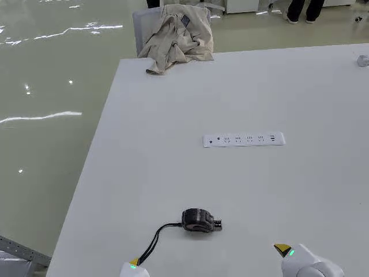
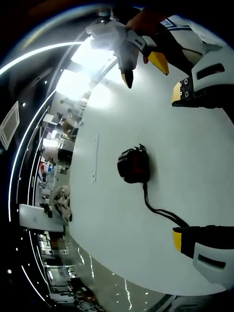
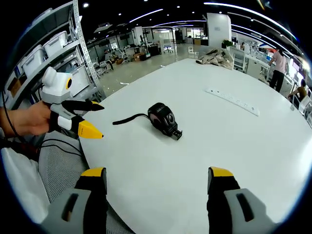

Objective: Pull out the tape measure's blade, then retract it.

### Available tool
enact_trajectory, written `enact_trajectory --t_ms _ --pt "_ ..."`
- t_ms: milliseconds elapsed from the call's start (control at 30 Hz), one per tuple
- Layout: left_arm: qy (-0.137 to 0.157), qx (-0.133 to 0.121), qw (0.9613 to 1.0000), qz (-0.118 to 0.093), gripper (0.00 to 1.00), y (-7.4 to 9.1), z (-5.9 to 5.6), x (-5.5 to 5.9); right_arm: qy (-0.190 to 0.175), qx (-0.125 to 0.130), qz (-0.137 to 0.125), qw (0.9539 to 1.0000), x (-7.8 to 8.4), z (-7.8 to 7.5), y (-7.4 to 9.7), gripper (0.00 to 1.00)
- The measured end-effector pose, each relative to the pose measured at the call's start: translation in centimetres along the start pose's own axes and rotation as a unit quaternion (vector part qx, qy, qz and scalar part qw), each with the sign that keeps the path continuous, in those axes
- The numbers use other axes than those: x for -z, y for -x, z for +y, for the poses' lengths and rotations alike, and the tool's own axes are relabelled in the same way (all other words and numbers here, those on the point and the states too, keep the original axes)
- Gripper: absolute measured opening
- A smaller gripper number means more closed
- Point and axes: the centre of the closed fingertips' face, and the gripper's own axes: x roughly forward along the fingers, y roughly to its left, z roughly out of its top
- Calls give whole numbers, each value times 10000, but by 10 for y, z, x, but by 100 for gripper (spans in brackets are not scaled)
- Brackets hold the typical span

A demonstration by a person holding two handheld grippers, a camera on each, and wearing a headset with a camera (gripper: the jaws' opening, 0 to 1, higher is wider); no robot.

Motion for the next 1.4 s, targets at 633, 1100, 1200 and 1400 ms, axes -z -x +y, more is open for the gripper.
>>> enact_trajectory --t_ms 633,1100,1200,1400 --pt "7 -12 10000 22 98 -17 5 -2 100 -58 133 9998 2 -7 -23 85" --pt "-204 137 9996 117 98 -31 3 -4 244 -71 274 9993 5 -17 -34 84" --pt "-215 141 9996 144 98 -34 5 -4 258 -90 291 9992 4 -19 -36 83" --pt "-222 242 9994 90 97 -40 4 -9 329 -137 327 9988 3 -21 -44 82"
